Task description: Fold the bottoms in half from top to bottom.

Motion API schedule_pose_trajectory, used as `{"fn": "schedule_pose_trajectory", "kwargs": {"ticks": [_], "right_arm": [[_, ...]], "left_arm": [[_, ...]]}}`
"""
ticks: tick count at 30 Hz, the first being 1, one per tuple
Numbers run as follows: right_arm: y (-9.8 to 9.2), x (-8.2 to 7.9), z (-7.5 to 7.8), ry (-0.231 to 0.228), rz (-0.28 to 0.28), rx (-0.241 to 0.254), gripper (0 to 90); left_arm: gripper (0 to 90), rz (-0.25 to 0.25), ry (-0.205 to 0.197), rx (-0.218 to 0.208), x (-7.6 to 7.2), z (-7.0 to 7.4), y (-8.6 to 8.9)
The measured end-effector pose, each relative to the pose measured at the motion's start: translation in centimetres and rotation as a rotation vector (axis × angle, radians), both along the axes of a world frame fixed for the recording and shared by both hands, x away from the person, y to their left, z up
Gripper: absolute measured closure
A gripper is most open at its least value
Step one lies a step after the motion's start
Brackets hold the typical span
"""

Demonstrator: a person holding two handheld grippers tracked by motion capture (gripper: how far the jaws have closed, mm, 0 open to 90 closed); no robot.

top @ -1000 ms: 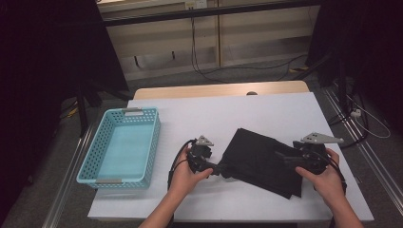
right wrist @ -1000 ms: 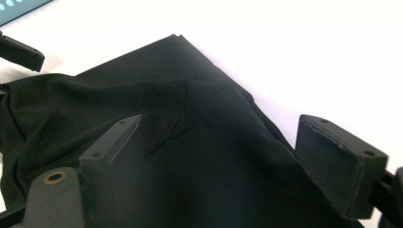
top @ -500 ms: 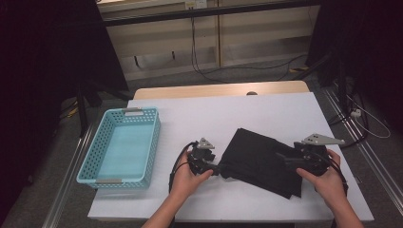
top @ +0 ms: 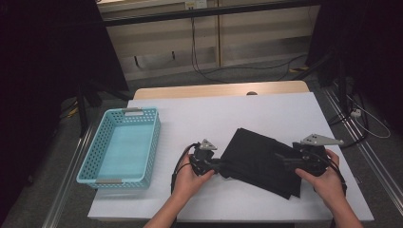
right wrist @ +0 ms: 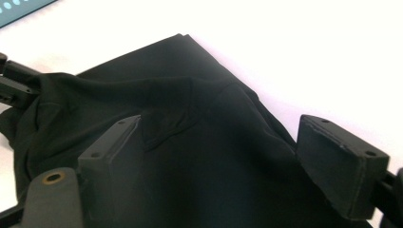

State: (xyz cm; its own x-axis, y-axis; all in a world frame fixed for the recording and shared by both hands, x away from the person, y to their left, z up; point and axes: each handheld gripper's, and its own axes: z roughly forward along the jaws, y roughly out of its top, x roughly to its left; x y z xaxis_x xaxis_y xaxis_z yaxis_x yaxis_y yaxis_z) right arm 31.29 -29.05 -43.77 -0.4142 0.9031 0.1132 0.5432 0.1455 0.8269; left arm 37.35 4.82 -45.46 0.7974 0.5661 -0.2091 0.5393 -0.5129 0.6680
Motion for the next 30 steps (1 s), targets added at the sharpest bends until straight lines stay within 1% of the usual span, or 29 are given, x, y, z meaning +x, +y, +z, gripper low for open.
{"fn": "schedule_pose_trajectory", "kwargs": {"ticks": [3, 6, 7, 8, 10, 11, 13, 14, 15, 16, 17, 20, 21, 24, 26, 30], "right_arm": [[-0.1, 0.1, 0.0, -0.003, -0.002, 0.000, 16.6], [0.0, 0.0, 0.1, -0.002, 0.004, 0.007, 16.8], [0.1, -0.1, 0.2, -0.003, 0.008, 0.014, 17.0], [0.1, -0.2, 0.2, -0.010, 0.010, 0.008, 17.0], [0.1, -0.3, 0.3, -0.012, 0.012, 0.014, 17.1], [0.0, -0.3, 0.3, -0.012, 0.013, 0.015, 17.0], [0.0, -0.3, 0.2, -0.007, 0.013, 0.012, 17.0], [0.0, -0.3, 0.2, -0.007, 0.013, 0.012, 17.0], [0.0, -0.2, 0.2, -0.003, 0.016, 0.026, 16.7], [0.0, -0.2, 0.2, -0.003, 0.016, 0.026, 16.7], [0.0, -0.3, 0.2, -0.007, 0.022, 0.020, 16.6], [0.2, -0.3, 0.2, -0.008, 0.025, 0.024, 16.3], [0.2, -0.3, 0.2, -0.007, 0.024, 0.019, 16.2], [0.2, -0.3, 0.3, -0.011, 0.021, 0.025, 16.0], [0.1, -0.3, 0.4, -0.014, 0.019, 0.029, 16.1], [0.0, -0.3, 0.3, -0.011, 0.027, 0.033, 16.0]], "left_arm": [[77.4, 0.007, 0.022, -0.007, 0.0, 0.0, 0.0], [80.7, 0.008, 0.028, -0.010, 0.0, 0.1, 0.0], [81.3, 0.012, 0.033, -0.016, 0.1, 0.1, 0.0], [81.5, 0.011, 0.035, -0.016, 0.1, 0.1, 0.0], [82.0, 0.010, 0.040, -0.017, 0.2, 0.1, 0.0], [82.2, 0.010, 0.054, -0.019, 0.4, 0.1, 0.1], [82.5, 0.020, 0.068, -0.025, 0.5, 0.1, 0.1], [82.6, 0.020, 0.068, -0.025, 0.5, 0.1, 0.1], [82.7, 0.028, 0.092, -0.028, 0.7, 0.2, 0.1], [82.8, 0.028, 0.092, -0.028, 0.7, 0.2, 0.1], [83.0, 0.040, 0.110, -0.031, 0.8, 0.2, 0.2], [83.2, 0.044, 0.121, -0.030, 1.0, 0.4, 0.2], [83.3, 0.045, 0.120, -0.028, 1.1, 0.4, 0.3], [83.4, 0.060, 0.129, -0.040, 1.3, 0.6, 0.7], [83.4, 0.061, 0.137, -0.041, 1.5, 0.6, 0.9], [83.5, 0.064, 0.141, -0.036, 1.7, 0.6, 0.9]]}}
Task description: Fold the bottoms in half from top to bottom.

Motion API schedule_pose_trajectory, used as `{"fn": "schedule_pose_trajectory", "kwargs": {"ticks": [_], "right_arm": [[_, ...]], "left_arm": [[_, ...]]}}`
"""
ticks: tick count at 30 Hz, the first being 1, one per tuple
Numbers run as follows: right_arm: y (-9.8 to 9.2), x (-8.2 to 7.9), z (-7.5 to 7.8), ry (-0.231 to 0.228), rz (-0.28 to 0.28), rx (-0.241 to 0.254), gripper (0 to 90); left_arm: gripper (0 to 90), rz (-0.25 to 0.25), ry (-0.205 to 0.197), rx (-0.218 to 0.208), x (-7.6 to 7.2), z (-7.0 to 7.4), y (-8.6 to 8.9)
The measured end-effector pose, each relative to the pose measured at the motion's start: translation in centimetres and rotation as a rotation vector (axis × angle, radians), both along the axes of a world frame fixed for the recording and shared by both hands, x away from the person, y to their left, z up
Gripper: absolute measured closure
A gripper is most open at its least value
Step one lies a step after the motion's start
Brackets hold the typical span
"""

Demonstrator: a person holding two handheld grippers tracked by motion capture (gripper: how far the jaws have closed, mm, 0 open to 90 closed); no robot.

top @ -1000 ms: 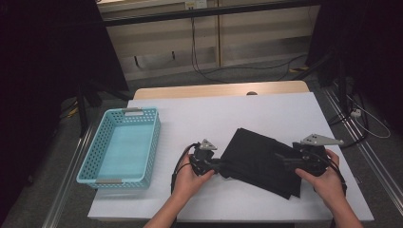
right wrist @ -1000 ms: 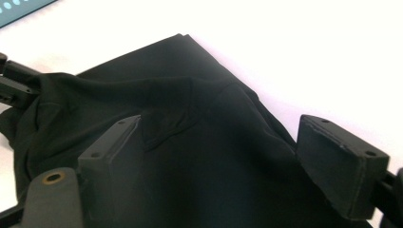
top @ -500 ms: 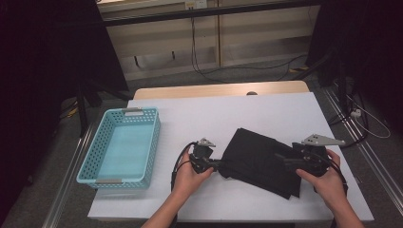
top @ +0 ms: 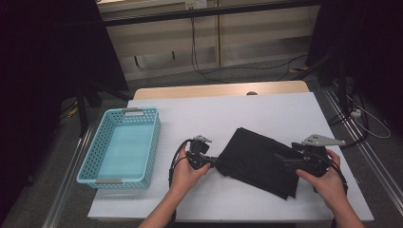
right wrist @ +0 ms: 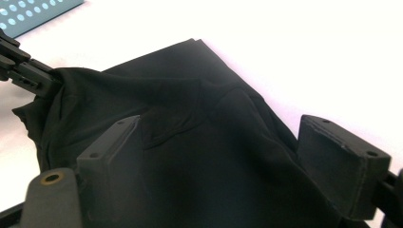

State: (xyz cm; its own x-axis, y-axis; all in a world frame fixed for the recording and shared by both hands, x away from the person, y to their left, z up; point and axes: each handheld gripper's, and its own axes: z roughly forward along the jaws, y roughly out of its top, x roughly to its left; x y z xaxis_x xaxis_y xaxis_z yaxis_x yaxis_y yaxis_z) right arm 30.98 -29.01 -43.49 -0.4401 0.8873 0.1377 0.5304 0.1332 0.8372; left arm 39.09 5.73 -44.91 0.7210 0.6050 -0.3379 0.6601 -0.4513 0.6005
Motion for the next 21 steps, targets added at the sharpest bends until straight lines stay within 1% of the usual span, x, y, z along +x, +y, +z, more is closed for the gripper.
{"fn": "schedule_pose_trajectory", "kwargs": {"ticks": [4, 8, 9, 12, 14, 16, 18, 19, 21], "right_arm": [[0.1, 0.0, 0.1, -0.003, 0.000, 0.000, 16.1], [0.0, 0.0, 0.1, -0.003, -0.001, 0.001, 16.1], [0.0, -0.1, 0.1, -0.004, -0.001, -0.002, 16.0], [0.0, -0.1, 0.1, -0.010, 0.003, 0.013, 16.0], [0.1, -0.1, 0.1, -0.006, 0.005, 0.010, 15.9], [0.1, -0.1, 0.1, -0.006, 0.005, 0.010, 15.8], [0.2, -0.1, 0.1, -0.009, 0.005, 0.007, 15.8], [0.2, -0.1, 0.1, -0.009, 0.005, 0.008, 15.8], [0.2, -0.1, 0.1, -0.009, 0.005, 0.006, 15.8]], "left_arm": [[83.5, 0.004, 0.002, -0.008, 0.3, 0.2, 0.3], [83.5, 0.025, 0.001, -0.015, 1.0, 0.4, 1.2], [83.5, 0.028, 0.000, -0.015, 1.1, 0.5, 1.3], [83.5, 0.034, -0.003, -0.017, 1.3, 0.6, 1.6], [83.5, 0.039, -0.009, -0.017, 1.6, 0.7, 1.8], [83.5, 0.037, -0.004, -0.017, 1.8, 0.7, 2.0], [83.4, 0.043, 0.008, -0.028, 2.1, 0.8, 2.2], [83.4, 0.047, 0.010, -0.026, 2.2, 0.9, 2.3], [83.4, 0.049, -0.001, -0.018, 2.4, 1.2, 2.5]]}}
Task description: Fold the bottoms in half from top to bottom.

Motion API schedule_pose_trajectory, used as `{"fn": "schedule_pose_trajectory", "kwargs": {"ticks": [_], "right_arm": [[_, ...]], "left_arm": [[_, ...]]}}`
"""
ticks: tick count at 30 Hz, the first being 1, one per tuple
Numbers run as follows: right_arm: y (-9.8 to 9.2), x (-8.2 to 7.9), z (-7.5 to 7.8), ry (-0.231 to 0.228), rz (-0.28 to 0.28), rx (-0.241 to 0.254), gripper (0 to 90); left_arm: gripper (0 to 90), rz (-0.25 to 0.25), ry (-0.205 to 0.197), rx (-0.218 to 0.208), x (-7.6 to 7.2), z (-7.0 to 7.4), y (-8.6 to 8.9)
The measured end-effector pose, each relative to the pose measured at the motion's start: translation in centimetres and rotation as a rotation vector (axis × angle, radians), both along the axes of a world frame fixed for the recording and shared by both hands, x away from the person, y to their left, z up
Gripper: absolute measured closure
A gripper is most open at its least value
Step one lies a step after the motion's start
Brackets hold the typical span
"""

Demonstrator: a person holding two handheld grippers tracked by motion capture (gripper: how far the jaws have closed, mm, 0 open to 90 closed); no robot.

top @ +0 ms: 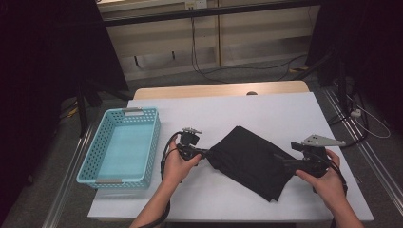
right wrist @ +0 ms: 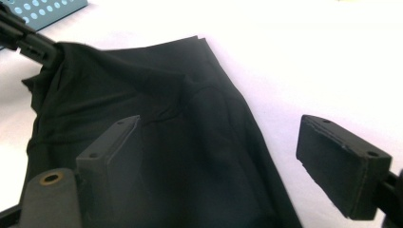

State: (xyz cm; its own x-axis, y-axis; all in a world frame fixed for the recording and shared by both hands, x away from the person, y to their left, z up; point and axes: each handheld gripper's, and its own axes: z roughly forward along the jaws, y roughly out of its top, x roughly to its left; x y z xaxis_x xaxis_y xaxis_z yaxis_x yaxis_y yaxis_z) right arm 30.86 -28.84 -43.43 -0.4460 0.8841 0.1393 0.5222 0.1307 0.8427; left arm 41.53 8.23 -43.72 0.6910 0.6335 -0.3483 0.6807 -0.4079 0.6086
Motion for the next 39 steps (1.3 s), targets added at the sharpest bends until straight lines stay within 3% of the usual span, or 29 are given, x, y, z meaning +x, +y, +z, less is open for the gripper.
{"fn": "schedule_pose_trajectory", "kwargs": {"ticks": [10, 21, 23, 28, 33, 39], "right_arm": [[0.0, 0.0, -0.1, 0.002, 0.000, 0.008, 15.6], [0.8, 0.0, 0.0, -0.005, 0.012, 0.010, 15.5], [0.8, 0.1, 0.0, -0.007, 0.015, 0.011, 15.6], [1.0, 0.2, -0.1, -0.001, 0.019, 0.004, 15.5], [1.2, 0.3, -0.1, -0.004, 0.023, -0.001, 15.6], [1.4, 0.2, -0.1, -0.007, 0.025, -0.010, 15.4]], "left_arm": [[83.4, 0.047, 0.021, -0.012, 1.4, 0.2, 1.2], [83.3, 0.096, 0.016, 0.031, 3.1, 1.8, 2.4], [83.3, 0.102, 0.012, 0.055, 3.7, 1.8, 2.7], [83.0, 0.117, -0.027, 0.073, 5.0, 2.2, 3.0], [82.5, 0.149, -0.037, 0.088, 5.8, 2.7, 3.4], [61.2, 0.191, -0.046, 0.084, 5.6, 2.6, 4.2]]}}
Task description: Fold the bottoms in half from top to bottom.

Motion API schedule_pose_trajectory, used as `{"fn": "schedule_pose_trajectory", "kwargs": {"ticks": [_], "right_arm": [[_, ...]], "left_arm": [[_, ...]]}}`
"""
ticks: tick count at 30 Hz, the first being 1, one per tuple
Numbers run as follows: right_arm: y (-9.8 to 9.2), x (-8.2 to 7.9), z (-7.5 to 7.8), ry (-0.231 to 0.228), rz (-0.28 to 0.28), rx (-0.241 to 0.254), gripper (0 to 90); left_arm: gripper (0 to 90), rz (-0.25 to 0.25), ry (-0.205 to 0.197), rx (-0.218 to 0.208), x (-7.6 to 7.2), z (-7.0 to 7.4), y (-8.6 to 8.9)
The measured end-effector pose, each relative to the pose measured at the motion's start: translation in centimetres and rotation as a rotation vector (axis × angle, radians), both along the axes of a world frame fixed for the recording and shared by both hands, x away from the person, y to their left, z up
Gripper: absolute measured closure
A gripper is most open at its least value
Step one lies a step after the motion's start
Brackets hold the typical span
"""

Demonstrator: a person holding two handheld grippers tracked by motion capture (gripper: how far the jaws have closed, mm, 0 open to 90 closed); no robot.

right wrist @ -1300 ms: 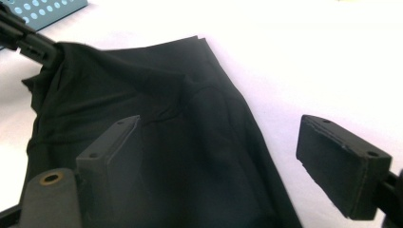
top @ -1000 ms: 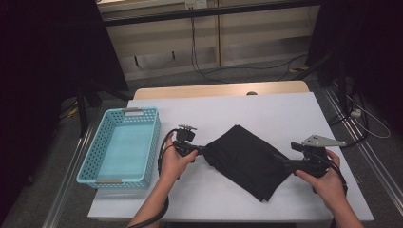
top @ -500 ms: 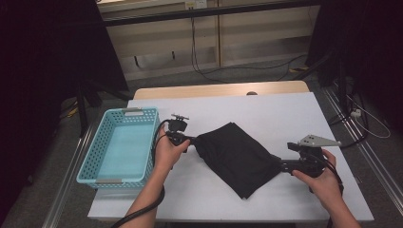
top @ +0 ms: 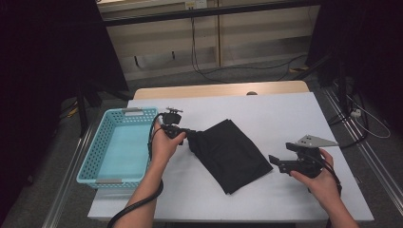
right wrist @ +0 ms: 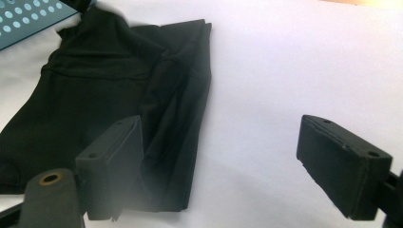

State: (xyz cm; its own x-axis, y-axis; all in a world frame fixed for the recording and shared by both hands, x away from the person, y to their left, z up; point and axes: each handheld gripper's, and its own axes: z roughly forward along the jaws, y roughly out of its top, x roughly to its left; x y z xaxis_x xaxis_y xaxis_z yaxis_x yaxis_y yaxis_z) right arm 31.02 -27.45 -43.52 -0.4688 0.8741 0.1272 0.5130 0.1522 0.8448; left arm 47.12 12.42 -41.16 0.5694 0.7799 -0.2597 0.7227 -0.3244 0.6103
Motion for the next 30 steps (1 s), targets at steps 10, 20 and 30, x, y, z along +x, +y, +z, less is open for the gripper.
{"fn": "schedule_pose_trajectory", "kwargs": {"ticks": [10, 20, 30], "right_arm": [[0.6, 0.1, 0.1, -0.004, 0.015, -0.007, 15.3], [0.8, 0.0, -0.1, 0.000, 0.028, -0.013, 15.3], [1.0, -0.1, -0.1, 0.004, 0.029, -0.025, 15.3]], "left_arm": [[36.5, 0.035, -0.026, -0.004, -1.4, -0.5, -0.1], [43.1, 0.036, 0.004, 0.033, -2.3, -3.1, -0.8], [76.9, -0.006, 0.053, -0.011, -2.9, -3.5, -2.1]]}}
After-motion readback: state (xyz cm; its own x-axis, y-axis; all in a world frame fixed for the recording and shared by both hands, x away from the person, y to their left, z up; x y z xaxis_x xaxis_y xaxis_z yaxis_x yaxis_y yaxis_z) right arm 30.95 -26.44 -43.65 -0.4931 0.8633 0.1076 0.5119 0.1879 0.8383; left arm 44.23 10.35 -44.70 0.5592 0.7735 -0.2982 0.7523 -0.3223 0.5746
